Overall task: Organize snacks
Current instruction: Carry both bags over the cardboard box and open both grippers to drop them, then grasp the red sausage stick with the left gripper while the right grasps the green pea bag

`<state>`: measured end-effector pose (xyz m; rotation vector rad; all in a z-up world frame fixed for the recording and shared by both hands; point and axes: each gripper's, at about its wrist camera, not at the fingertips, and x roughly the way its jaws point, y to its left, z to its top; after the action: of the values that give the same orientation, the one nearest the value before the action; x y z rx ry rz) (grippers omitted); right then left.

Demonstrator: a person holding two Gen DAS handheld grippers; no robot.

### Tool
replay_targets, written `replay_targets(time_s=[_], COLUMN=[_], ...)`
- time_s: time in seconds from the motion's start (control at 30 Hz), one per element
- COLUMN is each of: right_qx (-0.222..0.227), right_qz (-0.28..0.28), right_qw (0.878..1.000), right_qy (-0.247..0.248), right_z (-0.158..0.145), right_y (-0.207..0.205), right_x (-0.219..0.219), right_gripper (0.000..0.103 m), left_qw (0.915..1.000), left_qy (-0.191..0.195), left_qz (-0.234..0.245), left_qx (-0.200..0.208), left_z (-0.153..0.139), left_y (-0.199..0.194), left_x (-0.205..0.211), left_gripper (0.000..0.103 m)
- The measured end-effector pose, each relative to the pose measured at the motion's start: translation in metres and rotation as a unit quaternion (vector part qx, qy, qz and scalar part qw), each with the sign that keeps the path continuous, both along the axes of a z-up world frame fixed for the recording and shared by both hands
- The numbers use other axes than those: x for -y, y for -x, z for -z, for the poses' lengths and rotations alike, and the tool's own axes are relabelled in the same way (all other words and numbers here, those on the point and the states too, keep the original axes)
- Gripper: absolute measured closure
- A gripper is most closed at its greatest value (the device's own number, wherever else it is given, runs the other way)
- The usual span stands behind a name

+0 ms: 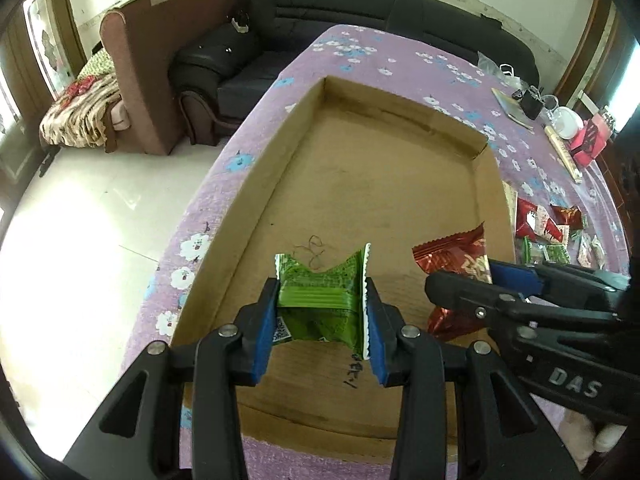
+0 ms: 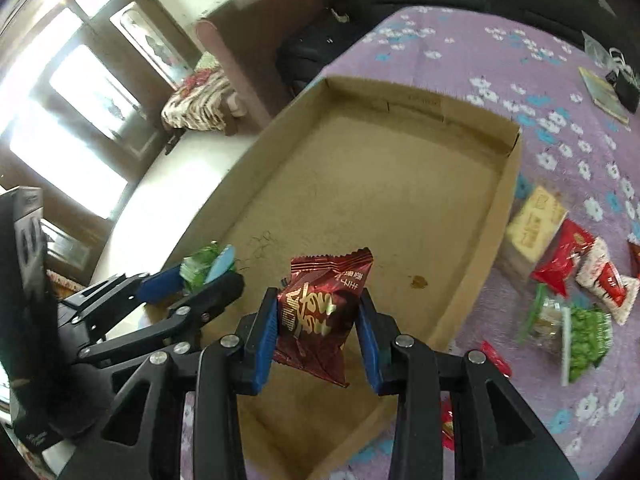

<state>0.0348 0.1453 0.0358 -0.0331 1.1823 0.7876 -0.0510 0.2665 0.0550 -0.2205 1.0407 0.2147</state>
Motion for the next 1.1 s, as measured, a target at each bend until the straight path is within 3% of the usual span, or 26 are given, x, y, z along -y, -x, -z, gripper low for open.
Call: replay_targets(time_s=[0.6,0.87,1.1], right_qx=[0.008,0.022,0.01], right_qz=[0.033,0.099,0.167], right_qw=[0.999,0.995,0.986], right_qy=[-0.003,-0.027,-0.021], right_z=[-0.011,-0.036,-0.026], right_y=[0.009,0.007,0.0], right_x=[0.005,0.083,0.181], right_gripper=[0.064,0.064,0.064], left_qw=[0.9993,0.9986,0.9984], left_qy=[-0.028,-0.036,-0.017], left_qz=[0.003,0.014,0.027], left_qx=[0.024,0.034,0.047], left_z=[-0.018,-0.031,-0.046], left_y=[0.003,0.004,0.011], left_x=[-0.013,0.013,0.048], left_gripper=[0.052,0.047,0.046])
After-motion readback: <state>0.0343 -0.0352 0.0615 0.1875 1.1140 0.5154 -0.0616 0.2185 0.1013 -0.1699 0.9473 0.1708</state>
